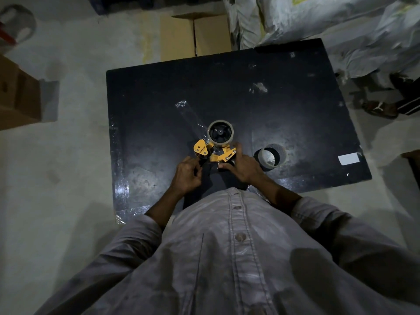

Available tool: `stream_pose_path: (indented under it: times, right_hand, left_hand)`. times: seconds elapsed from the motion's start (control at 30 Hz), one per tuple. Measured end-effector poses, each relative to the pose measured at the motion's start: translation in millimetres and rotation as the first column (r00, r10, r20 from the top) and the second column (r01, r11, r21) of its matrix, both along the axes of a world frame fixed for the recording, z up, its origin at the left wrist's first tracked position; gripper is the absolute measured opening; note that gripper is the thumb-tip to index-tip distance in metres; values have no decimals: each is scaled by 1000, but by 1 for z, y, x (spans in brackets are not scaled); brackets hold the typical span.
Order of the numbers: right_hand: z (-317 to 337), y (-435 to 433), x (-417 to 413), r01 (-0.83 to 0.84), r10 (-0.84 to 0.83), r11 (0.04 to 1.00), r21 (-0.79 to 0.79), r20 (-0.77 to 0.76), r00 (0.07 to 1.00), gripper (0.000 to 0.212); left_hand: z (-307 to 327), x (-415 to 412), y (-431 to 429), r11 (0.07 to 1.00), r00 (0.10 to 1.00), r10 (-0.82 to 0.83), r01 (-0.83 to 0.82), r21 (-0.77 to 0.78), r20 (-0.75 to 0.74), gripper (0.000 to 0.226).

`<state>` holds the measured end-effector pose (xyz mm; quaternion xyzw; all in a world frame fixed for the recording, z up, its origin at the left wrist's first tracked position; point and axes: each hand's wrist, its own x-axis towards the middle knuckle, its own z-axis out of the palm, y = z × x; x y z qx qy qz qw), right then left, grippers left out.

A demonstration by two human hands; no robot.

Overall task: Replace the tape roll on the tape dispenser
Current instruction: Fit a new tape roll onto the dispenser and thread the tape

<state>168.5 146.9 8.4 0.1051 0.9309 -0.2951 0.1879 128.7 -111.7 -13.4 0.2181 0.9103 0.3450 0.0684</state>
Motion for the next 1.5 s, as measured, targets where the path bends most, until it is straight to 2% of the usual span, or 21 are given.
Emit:
stream_pose_path:
  times: [0.2,0.4,0.57,0.7,0.87,0.93,1.1,1.17,1.33,1.5]
  right_hand:
    - [14,5,0,-31,30,999,-16,-62,998,94]
    - [17,9,5,-155,180,981,119,-245,953,91]
    - [19,6,4,-262,284,958,117,-262,922,88]
    - [15,10,2,-247,264,964,101,-209,942,97]
    - [19,7,1,-250,258,966,64,-255,932,92]
    - [14,-5,7,-184,195,981,66,-277,941,90]
    - [-2,-34,23,-38,44,999,36,-200,979,98]
    - [1,-29,22,-45,48,999,22,-187,981,95]
    - [2,-16,19,-134,161,983,128,-227,961,96]
    - [6,-22,20,-38,66,991,131,-219,974,97]
  left_hand:
    - [9,3,-4,999,999,-51,51,1,13,22]
    - [-3,17,-3,1000,998,23,-23,9,61,14]
    - [-12,19,-6,989,990,129,-124,-76,62,16]
    - [-15,19,-14,981,979,185,-180,-69,82,16]
    - [-15,17,-13,995,992,93,-90,-46,82,19]
    - [-13,15,-13,994,987,102,-97,-43,122,14]
    - [-3,6,-21,997,987,73,-75,4,140,9]
    - [2,4,-23,999,990,43,-43,2,137,10]
    - [1,8,-27,999,982,46,-42,-25,184,13]
    - [5,14,-23,998,980,55,-53,-16,189,11]
